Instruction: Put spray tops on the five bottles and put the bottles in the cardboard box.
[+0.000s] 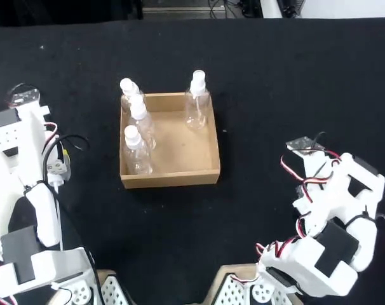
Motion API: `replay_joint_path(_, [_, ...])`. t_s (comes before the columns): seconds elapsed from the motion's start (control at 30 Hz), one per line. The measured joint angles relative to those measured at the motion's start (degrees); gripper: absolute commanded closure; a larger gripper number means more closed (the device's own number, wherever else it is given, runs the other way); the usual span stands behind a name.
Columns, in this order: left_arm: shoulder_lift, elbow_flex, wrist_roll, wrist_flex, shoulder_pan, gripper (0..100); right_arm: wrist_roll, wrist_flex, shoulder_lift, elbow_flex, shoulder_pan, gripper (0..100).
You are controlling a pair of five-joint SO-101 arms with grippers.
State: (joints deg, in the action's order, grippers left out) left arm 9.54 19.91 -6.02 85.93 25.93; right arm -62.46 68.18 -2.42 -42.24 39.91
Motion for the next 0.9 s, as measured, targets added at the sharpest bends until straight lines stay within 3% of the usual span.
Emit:
replay_joint_path(0.2, [0.0,0.4,0.0,0.0,0.0,97,1.1,0.0,0.0,0.4,-0.1,68.7])
replay_joint_path(0.4, [0.0,0.4,0.0,0.0,0.0,97,1.1,-0.7,-0.4,0.4,-0.1,94.3])
replay_joint_path(0.47, [0.0,0.4,0.0,0.0,0.0,97,1.1,-1.3,-0.9,0.4,-0.1,98.8])
replay_joint_path(0.63, [0.0,-0.1,0.0,0.1,0.0,97,2.3,-1.1,-2.1,1.5,-0.1,96.9])
replay_joint_path(0.9, [0.0,-10.6,0.0,2.9,0.0,97,14.2,-0.4,-15.8,5.1,-4.7,97.2])
